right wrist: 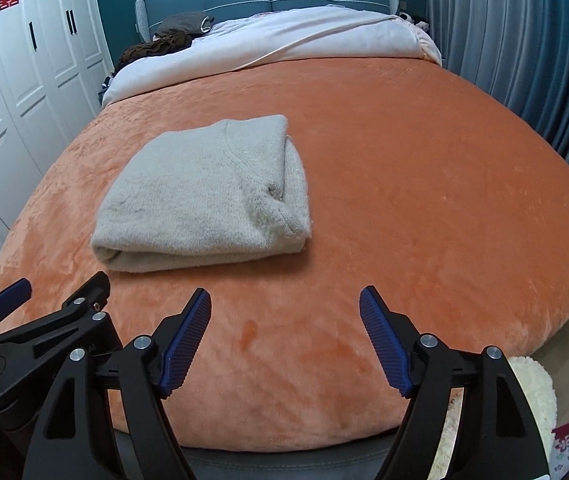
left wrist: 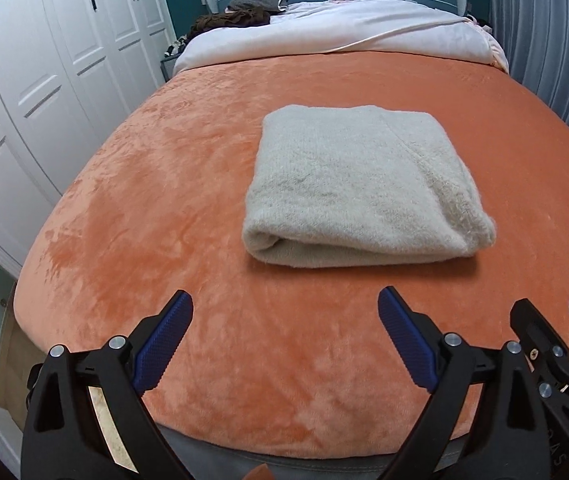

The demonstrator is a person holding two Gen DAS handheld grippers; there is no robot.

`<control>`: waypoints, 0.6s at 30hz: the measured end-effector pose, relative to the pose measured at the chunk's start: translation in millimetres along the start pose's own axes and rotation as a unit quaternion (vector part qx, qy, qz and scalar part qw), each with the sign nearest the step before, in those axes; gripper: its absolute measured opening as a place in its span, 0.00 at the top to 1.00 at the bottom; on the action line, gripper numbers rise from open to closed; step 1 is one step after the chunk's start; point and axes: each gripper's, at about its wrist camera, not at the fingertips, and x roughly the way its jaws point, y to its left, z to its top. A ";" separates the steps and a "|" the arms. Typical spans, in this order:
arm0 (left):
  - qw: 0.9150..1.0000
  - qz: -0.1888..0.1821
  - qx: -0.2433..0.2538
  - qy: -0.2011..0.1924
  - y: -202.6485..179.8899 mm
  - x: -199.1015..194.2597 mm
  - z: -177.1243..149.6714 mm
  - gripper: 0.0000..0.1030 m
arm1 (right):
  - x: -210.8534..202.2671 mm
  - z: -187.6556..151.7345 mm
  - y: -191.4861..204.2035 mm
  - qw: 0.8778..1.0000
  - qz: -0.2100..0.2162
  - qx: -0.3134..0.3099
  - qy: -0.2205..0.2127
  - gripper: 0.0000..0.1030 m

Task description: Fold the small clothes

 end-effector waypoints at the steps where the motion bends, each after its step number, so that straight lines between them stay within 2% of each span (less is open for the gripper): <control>1: 1.000 -0.001 -0.003 0.001 1.0 -1.3 -2.9 0.11 | -1.8 -2.8 -0.8 1.000 -0.001 -0.001 0.000 0.28; 9: 0.999 0.032 0.007 -0.033 -1.9 -15.7 -22.9 0.09 | -12.1 -21.2 -5.4 1.000 -0.012 -0.011 -0.016 0.27; 15: 0.999 -0.002 -0.019 -0.036 7.9 -17.5 -27.2 0.07 | -18.5 -25.2 -7.7 0.999 -0.017 -0.013 -0.037 0.26; 18: 0.999 0.011 -0.009 -0.045 4.5 -18.7 -28.9 0.06 | -16.1 -26.7 -8.7 0.999 -0.017 -0.007 -0.032 0.26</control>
